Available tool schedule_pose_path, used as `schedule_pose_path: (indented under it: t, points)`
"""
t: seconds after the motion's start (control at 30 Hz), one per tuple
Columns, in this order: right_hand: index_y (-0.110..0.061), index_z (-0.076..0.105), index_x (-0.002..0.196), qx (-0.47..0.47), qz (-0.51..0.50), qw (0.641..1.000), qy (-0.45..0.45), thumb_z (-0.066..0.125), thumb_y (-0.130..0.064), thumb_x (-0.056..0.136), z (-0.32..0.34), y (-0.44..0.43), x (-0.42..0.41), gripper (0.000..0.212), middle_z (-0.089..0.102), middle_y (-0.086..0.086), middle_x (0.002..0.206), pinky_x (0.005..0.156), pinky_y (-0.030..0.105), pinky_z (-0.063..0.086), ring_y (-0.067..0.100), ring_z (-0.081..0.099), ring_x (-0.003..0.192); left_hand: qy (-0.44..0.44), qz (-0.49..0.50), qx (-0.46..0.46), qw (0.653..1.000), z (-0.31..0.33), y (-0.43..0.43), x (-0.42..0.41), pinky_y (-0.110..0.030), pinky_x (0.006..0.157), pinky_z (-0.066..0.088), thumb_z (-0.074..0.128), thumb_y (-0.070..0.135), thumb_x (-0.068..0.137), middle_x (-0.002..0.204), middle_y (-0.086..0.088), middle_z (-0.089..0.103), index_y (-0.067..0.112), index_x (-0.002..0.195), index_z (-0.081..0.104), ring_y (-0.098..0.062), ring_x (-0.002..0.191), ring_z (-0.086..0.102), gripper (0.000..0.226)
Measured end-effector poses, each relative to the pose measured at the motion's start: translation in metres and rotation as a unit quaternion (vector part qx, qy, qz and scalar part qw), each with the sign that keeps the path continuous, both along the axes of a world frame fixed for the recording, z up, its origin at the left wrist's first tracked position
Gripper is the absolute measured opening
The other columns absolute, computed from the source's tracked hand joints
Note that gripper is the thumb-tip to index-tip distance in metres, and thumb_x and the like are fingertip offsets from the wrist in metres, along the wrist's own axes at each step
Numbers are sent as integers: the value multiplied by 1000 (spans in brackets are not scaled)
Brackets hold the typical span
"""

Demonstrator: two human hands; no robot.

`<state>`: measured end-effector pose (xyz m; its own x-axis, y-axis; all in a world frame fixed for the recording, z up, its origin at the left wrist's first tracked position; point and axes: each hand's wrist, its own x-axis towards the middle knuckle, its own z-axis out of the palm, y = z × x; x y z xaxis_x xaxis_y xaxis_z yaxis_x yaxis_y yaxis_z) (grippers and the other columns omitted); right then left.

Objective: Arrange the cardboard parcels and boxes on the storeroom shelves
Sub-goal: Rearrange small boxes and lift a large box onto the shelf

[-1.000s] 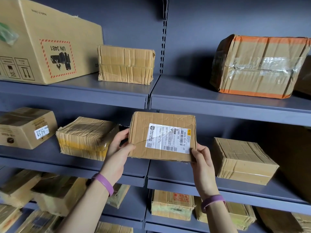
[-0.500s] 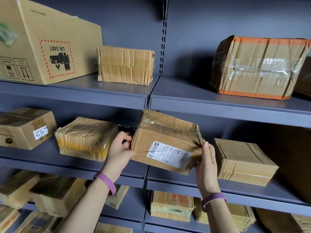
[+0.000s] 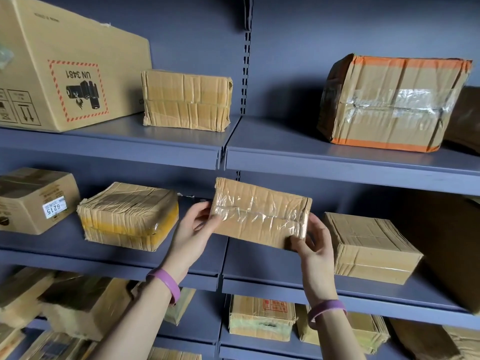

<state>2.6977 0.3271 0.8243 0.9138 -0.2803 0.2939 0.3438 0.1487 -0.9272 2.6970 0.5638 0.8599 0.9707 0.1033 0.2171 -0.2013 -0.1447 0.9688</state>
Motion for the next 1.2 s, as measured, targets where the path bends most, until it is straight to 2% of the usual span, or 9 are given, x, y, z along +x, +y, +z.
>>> schedule_pose_path:
  t: [0.1,0.17,0.3,0.4,0.5,0.67,0.83,1.0,1.2]
  points:
    - [-17,53,134,-34,-3,999,-1,55,19,88,-2,-2,1,59,64,-4,126,87,27,57,7,61,117,-13,23,53,998,-8,-3,8,-19,87,51,65,9,94,111,3,70,17,113,63,-13,105,65,21]
    - [-18,54,127,-55,-30,998,6,54,24,84,-5,-3,2,60,66,-6,115,90,32,56,3,64,106,4,34,70,997,-16,-4,17,-27,88,51,65,3,91,106,-5,71,12,104,62,-20,102,65,16]
    - [-18,55,123,-72,-53,996,29,56,22,83,-11,-7,7,57,66,-6,106,91,35,55,-2,64,92,29,43,88,995,-30,-14,21,-19,80,49,65,-2,89,102,-12,70,8,95,57,-21,96,65,13]
    - [-20,53,123,-69,-37,996,51,56,19,86,-17,-9,10,54,66,-3,112,88,26,54,0,64,100,59,43,91,993,-41,-19,29,-26,82,50,66,2,89,101,-9,69,9,94,57,-20,98,65,12]
    - [-22,52,126,-58,-18,996,67,55,19,87,-26,-10,12,56,64,1,122,97,33,51,14,61,116,90,26,68,993,-50,-27,29,-10,71,46,65,5,92,105,-7,68,2,103,57,-10,90,61,14]
    - [-27,51,122,-54,-11,994,97,58,18,87,-37,-11,14,57,64,6,124,96,29,50,21,60,118,128,20,75,989,-61,-31,27,-16,73,42,63,14,95,110,-17,66,2,104,56,-9,85,54,16]
    - [-16,44,136,-63,-38,992,105,61,15,87,-37,-10,8,61,57,8,134,85,7,46,21,55,124,138,-1,37,990,-57,-33,23,-5,72,41,63,7,95,108,11,60,8,119,55,8,94,53,25]
    - [-23,40,146,-105,-60,990,72,65,5,89,-19,-7,2,68,47,-8,142,93,4,37,7,47,129,76,0,-8,997,-30,-25,18,-11,92,40,61,0,95,114,18,57,18,128,50,-5,117,56,39]
    - [-30,46,137,-119,-82,989,39,65,5,89,-2,10,-10,63,53,-6,138,111,32,40,10,50,130,22,-37,-2,999,-3,-12,9,-23,112,28,59,5,97,131,13,52,29,128,50,-3,129,42,40]
